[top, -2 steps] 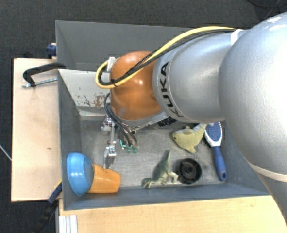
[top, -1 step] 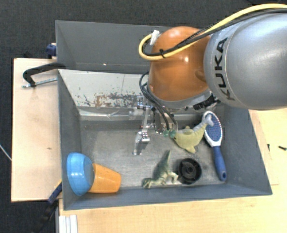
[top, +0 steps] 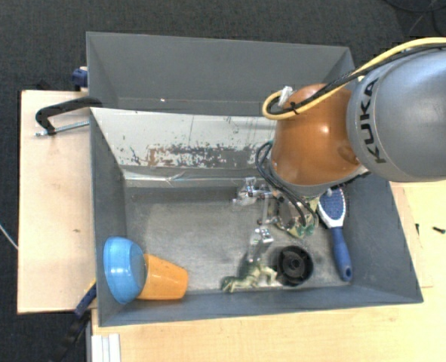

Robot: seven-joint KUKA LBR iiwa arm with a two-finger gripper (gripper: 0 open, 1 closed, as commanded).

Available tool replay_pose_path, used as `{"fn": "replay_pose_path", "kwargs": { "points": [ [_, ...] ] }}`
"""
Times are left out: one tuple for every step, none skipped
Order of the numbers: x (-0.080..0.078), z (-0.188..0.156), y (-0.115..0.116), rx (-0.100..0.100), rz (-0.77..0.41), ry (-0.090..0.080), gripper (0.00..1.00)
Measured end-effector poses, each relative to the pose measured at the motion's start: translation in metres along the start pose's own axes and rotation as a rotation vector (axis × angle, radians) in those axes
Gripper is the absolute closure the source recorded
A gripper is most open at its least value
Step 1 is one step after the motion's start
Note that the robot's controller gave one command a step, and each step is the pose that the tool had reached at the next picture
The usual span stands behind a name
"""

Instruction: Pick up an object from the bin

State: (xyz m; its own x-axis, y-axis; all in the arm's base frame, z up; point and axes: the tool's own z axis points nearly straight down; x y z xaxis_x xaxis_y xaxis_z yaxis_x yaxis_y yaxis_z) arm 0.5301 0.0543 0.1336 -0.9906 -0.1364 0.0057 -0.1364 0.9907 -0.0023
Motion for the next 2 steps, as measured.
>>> {"fn": "replay_pose_path", "kwargs": {
  "points": [
    [0.0361,0.0514,-0.0267,-0.005,-0.350,-0.003,0.00],
    [0.0354,0.0518,-0.0280,-0.003,-0.350,-0.007,1.00]
  ]
}}
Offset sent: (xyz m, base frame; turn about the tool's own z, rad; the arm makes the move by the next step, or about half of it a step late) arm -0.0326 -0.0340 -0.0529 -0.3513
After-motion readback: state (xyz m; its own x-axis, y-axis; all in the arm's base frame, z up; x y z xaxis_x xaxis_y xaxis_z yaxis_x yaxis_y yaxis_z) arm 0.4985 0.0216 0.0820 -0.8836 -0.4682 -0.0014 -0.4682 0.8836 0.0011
